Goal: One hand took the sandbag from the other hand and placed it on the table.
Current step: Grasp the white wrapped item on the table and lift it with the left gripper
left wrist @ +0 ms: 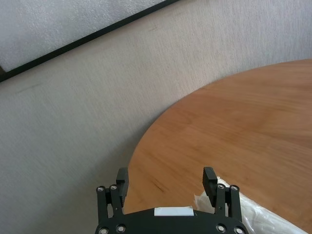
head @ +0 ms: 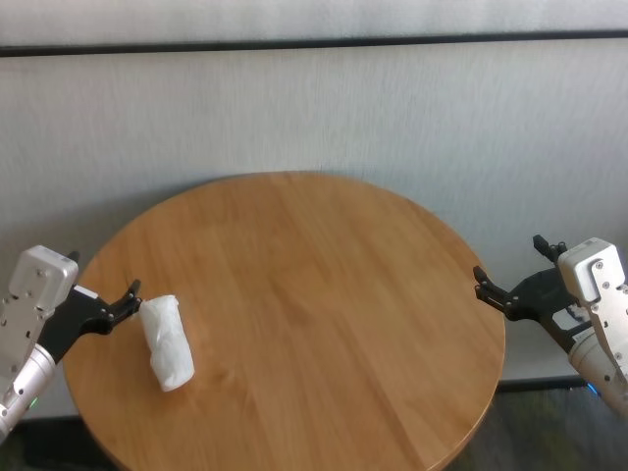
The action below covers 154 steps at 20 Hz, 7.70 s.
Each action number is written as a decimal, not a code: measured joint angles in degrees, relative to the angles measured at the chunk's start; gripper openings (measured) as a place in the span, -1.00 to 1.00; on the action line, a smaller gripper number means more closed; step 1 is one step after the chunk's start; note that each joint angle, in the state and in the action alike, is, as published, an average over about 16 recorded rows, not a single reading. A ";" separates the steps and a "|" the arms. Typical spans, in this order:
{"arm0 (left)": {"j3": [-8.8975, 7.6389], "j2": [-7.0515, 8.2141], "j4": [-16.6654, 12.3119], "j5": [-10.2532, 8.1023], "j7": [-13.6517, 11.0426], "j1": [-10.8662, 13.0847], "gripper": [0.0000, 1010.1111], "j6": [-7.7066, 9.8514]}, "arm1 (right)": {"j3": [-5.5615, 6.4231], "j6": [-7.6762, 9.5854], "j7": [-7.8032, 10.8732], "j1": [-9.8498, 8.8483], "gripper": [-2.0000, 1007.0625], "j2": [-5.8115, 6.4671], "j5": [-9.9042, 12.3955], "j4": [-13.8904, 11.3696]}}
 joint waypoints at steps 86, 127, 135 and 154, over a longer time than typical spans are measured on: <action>-6.65 -24.20 -3.99 -5.18 15.28 -4.68 0.98 53.47 | 0.00 0.00 0.00 0.00 0.99 0.00 0.00 0.00; -9.14 -26.10 -1.60 -3.02 14.90 -4.51 0.69 52.11 | 0.00 0.00 0.00 0.00 0.99 0.00 0.00 0.00; -9.03 -26.01 -1.67 -3.04 14.87 -4.49 0.29 52.11 | 0.00 0.00 0.00 0.00 0.99 0.00 0.00 0.00; -8.94 -25.94 -1.75 -3.04 14.87 -4.49 0.00 52.11 | 0.00 0.00 0.00 0.00 0.99 0.00 0.00 0.00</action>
